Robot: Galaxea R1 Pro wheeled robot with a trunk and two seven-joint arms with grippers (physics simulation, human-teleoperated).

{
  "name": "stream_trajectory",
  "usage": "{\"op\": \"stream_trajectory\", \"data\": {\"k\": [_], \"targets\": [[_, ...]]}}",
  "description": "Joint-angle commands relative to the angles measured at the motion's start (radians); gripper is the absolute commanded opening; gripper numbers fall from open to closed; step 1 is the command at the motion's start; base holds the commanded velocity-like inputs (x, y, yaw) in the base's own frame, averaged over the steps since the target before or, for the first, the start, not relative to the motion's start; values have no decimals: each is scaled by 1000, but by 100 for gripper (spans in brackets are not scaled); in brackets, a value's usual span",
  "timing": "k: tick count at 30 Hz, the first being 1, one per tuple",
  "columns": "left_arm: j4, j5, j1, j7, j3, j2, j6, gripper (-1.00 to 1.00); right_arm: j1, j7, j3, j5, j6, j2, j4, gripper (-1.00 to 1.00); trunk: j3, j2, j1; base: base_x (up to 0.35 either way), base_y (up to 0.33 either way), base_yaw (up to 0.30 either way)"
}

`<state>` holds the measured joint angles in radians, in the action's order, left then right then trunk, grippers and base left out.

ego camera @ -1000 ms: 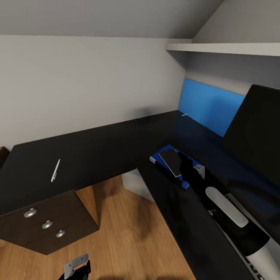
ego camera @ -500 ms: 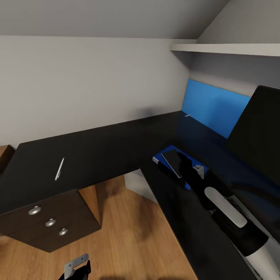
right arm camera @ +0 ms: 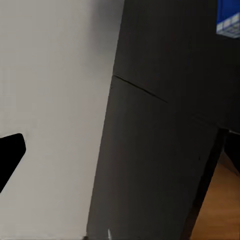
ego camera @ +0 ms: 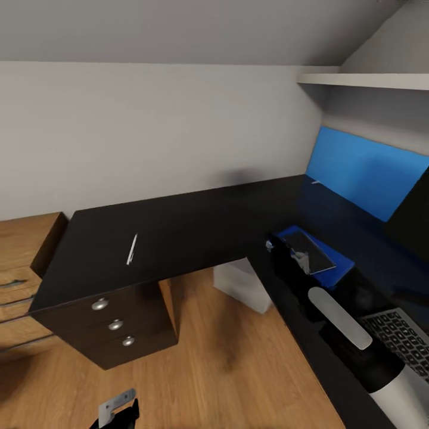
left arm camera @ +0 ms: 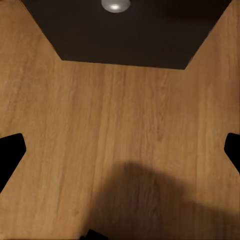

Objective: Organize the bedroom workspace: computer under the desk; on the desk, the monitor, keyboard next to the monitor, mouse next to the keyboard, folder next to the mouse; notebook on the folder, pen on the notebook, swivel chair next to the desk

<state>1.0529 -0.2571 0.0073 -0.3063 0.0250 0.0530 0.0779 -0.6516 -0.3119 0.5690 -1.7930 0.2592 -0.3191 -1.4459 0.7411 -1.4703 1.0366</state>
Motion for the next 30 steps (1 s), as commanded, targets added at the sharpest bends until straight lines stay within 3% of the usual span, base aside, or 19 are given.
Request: {"op": "stream_trajectory", "data": {"k": [1,6,13,17,21,22,25,27,30], "targets": [[3,-7,0,-2,1,0,5,100,-2,-3,3,-3,8,1,-1,100,0,-1,0,-131,305,200],[0,-6,0,-2,0,1,6,100,-1,-5,4,31,8,15,-1,100,-6,-1,0,-133,311,201],[-16,-8,0,-3,0,0,14,100,-1,-57,7,122,8,63,1,100,-14,-1,0,-106,258,201],[-33,-8,0,-5,0,-1,15,100,-1,-118,14,267,8,119,10,100,-19,-1,0,-15,40,203],[-36,-8,0,-5,-2,0,16,100,-1,-148,15,366,8,160,41,100,-23,-1,0,-3,8,204],[-37,-7,0,-5,-2,0,16,100,-1,-159,16,424,8,183,59,100,-25,-1,0,-1,2,207],[-37,-7,0,-6,-2,1,16,100,-1,-181,16,485,8,208,84,100,-28,-1,0,0,1,210],[-37,-7,0,-6,-2,1,16,100,-2,-210,16,571,8,253,123,100,-30,-1,0,0,0,214],[-37,-7,0,-7,-2,1,16,100,-2,-220,15,636,7,282,155,100,-33,-1,0,0,0,193]]}}
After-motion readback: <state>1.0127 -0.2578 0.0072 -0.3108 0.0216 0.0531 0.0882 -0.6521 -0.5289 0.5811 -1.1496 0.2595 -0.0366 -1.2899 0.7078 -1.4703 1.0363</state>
